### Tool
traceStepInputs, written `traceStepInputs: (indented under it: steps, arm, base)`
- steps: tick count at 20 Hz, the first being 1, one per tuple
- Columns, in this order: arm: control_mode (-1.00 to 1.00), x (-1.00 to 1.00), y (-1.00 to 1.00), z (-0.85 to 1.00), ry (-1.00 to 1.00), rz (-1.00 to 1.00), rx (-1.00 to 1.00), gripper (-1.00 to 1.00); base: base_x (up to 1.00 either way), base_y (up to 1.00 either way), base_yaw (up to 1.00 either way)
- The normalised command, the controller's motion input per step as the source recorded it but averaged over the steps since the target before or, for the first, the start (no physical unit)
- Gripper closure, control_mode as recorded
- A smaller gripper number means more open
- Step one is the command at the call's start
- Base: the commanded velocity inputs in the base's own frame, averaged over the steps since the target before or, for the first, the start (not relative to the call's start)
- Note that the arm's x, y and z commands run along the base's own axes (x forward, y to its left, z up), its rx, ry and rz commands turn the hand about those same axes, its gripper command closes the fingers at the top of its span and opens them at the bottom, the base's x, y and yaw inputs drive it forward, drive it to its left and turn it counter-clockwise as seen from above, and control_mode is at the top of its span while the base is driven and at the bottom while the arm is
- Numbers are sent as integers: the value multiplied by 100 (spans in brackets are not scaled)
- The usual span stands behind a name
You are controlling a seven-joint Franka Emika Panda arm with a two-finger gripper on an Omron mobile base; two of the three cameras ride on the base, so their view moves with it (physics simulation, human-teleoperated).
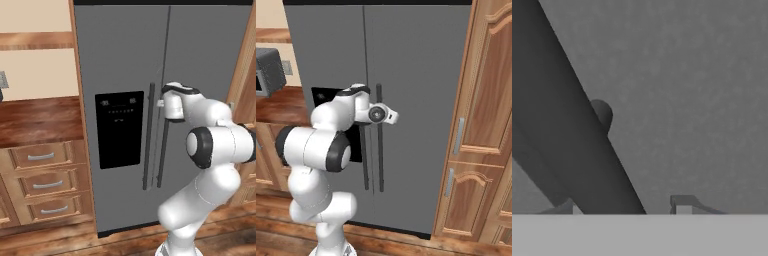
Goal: Retrieve the sausage and cheese from the fridge and place them on the cutting board on the counter.
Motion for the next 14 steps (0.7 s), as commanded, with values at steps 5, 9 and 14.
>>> traceStepInputs:
  steps: [5, 9, 14]
  arm:
    - [-100, -45, -24, 9, -7, 0, -3, 100]
    - [-100, -56, -56, 30, -13, 0, -12, 100]
    - [-100, -72, -85, 31, -9, 0, -14, 100]
  base:
    - [0, 0, 0]
    - [0, 0, 0]
    - [0, 0, 0]
